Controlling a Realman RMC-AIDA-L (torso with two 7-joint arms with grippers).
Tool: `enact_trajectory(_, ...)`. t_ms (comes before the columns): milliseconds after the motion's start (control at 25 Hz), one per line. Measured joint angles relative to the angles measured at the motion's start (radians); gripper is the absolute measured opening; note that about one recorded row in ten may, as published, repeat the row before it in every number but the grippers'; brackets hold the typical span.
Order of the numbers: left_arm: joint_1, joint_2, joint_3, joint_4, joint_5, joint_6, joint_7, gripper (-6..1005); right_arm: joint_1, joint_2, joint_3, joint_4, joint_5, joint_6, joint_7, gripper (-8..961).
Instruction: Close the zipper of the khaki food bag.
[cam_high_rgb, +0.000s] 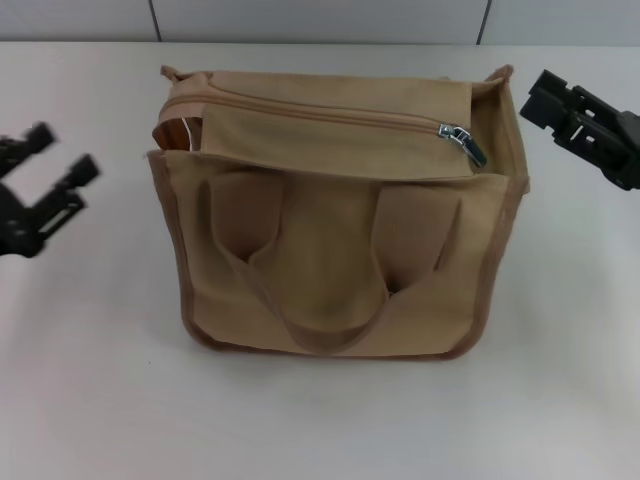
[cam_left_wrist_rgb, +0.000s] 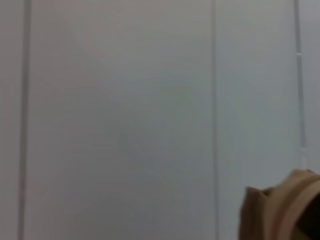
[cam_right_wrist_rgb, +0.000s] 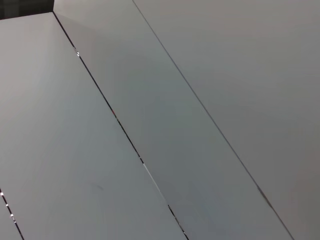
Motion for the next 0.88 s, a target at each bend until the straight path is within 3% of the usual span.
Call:
enact_trajectory(120,0.032,0.003,-0.022,0.000,-0.017,0.041,0.001,509,0.012,0.000,0.000,0.017,0.000,0.001,-0.020,792)
enact_trajectory(360,0.077,0.015,-0.007,-0.004,0.000,0.180,0.002,659,0.013,0.003,0.008,0.044,0.000,-0.074,-0.182,793)
enact_trajectory(560,0.102,0.023,0.028,0.000,0.028,0.281,0.004,693,-0.005,0.005,-0.008,0.081,-0.009,-0.237,-0.449,794)
enact_trajectory(680,0.093,0.024,0.135,0.008,0.080,0.273,0.038,693,-0.009,0.006,-0.042,0.116,-0.021,-0.270,-0.558,794)
enact_trajectory(880,0.087,0.018,0.190,0.009,0.186,0.267,0.148,693,-0.025,0.005,-0.186,0.134,-0.023,-0.271,-0.677,795)
